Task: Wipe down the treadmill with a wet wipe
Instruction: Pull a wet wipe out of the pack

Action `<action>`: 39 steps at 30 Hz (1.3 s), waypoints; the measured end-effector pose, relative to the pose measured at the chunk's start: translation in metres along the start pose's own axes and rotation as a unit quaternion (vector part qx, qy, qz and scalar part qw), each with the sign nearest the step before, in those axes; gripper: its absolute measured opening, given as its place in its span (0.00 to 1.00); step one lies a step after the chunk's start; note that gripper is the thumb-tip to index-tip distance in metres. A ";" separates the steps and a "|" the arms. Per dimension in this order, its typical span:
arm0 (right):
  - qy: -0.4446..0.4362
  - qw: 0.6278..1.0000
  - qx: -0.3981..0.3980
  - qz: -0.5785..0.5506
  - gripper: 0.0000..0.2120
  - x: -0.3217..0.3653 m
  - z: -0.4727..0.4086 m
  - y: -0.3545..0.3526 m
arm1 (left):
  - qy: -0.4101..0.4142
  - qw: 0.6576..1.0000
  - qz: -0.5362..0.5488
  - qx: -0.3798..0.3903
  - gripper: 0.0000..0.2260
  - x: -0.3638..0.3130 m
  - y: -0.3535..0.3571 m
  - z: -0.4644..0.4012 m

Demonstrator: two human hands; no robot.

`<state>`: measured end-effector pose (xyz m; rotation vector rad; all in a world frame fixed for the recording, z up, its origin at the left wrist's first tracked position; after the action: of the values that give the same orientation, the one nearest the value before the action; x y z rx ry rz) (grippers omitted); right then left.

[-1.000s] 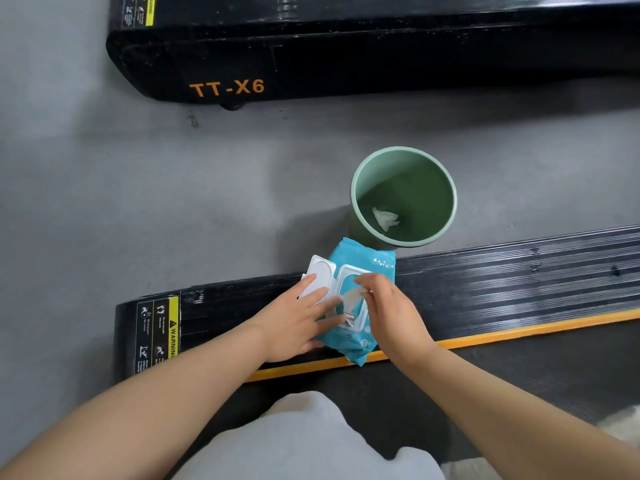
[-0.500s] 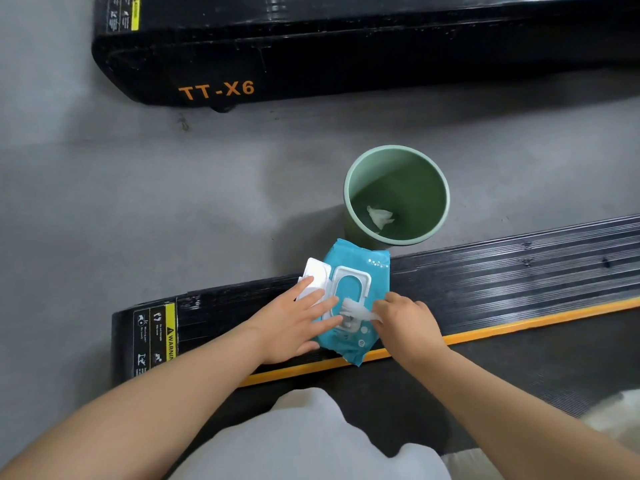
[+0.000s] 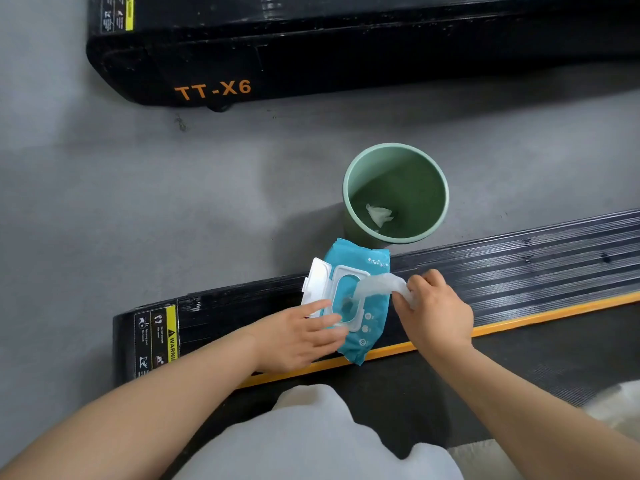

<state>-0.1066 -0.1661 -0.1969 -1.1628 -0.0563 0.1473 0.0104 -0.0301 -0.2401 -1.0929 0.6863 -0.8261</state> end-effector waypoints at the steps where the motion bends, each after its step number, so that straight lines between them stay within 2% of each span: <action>1: 0.007 1.000 -0.003 -0.005 0.15 -0.001 0.001 -0.001 | -0.004 1.000 0.004 0.007 0.21 0.000 0.000 -0.002; 5: 0.030 0.999 -0.008 -0.043 0.14 -0.003 0.003 -0.004 | -0.091 0.991 0.029 0.091 0.26 0.016 0.010 -0.008; 12: 0.020 0.997 0.039 -0.070 0.08 0.004 0.008 0.003 | -0.142 0.987 0.020 0.072 0.25 0.020 -0.002 0.004; 14: 0.020 0.996 0.038 -0.083 0.06 0.005 0.008 0.002 | -0.117 0.989 0.060 0.062 0.24 0.013 0.003 0.010; 17: 0.025 0.995 0.030 -0.093 0.07 0.007 0.008 -0.003 | -0.011 0.992 0.105 0.068 0.24 -0.001 0.004 0.003; 21: 0.023 0.996 0.017 -0.089 0.05 0.006 0.007 -0.008 | 0.043 0.993 0.108 0.032 0.25 0.006 -0.011 -0.024; 24: 0.018 0.996 0.005 -0.085 0.05 0.004 0.004 -0.011 | 0.037 0.992 0.112 0.033 0.26 0.014 -0.012 -0.038; 31: -0.031 0.998 -0.027 -0.055 0.11 0.002 -0.001 -0.010 | 0.015 0.981 0.147 0.126 0.30 0.020 0.012 -0.045; 34: -0.062 0.996 -0.030 -0.050 0.13 0.003 -0.005 -0.015 | 0.033 0.974 0.175 0.139 0.27 0.027 0.000 -0.050; 37: -0.088 0.993 -0.047 -0.054 0.14 0.000 -0.006 -0.041 | 0.007 0.983 0.160 0.091 0.18 0.058 -0.049 -0.045; 39: -0.110 0.987 -0.084 -0.076 0.13 -0.006 0.003 -0.081 | -0.020 0.990 0.140 0.008 0.14 0.083 -0.107 -0.036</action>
<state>-0.1056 -0.1956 -0.1212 -1.3009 -0.3584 0.1372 0.0003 -0.1420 -0.1567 -0.9686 0.7777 -0.5668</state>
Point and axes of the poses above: each hand's wrist, its own z-axis away from the middle knuckle, its own y-axis out of the palm, x = y × z, the point moved 8 cm from there along -z, towards the middle knuckle, and after that the axes turned 13 degrees about y, right-handed, at the moved point
